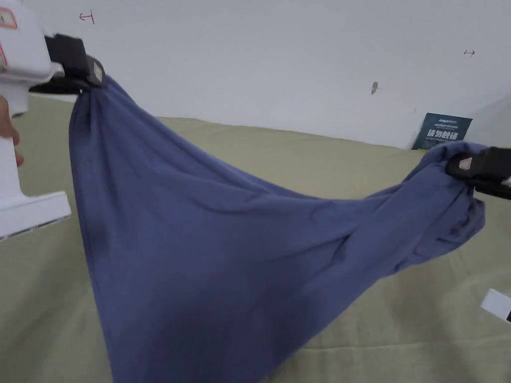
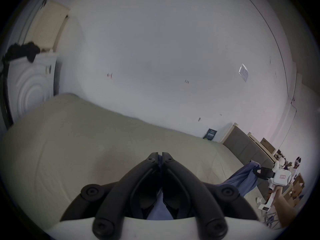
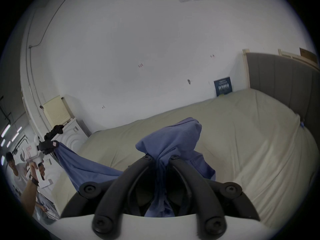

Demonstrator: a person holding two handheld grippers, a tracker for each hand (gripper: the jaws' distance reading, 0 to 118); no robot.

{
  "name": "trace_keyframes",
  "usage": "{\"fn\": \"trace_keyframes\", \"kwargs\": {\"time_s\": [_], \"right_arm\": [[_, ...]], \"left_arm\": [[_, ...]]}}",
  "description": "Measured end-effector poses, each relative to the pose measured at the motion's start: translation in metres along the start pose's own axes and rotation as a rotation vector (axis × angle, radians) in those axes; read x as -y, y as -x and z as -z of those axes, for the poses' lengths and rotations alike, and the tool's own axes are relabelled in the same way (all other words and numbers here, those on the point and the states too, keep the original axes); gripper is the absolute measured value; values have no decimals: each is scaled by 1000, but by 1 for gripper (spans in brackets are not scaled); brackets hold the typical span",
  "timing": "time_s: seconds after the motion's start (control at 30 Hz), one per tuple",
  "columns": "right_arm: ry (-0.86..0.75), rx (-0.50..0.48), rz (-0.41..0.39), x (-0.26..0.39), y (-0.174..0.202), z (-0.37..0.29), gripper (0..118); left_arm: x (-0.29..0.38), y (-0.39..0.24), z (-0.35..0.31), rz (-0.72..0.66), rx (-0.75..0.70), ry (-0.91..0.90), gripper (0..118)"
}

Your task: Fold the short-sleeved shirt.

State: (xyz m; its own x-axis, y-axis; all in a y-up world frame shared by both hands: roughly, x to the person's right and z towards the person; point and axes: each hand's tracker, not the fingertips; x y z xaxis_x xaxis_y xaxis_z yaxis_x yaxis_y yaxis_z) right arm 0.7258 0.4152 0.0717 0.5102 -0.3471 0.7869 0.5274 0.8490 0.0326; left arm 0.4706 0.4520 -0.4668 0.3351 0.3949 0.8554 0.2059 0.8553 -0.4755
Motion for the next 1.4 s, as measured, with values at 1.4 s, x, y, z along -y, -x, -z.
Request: {"fn": "trace_keyframes", "kwargs": {"time_s": [1.4], "right_arm": [[207, 151, 57, 99, -64, 12, 11]], "left_arm": [[140, 65, -88, -104, 34, 217, 0]]}}
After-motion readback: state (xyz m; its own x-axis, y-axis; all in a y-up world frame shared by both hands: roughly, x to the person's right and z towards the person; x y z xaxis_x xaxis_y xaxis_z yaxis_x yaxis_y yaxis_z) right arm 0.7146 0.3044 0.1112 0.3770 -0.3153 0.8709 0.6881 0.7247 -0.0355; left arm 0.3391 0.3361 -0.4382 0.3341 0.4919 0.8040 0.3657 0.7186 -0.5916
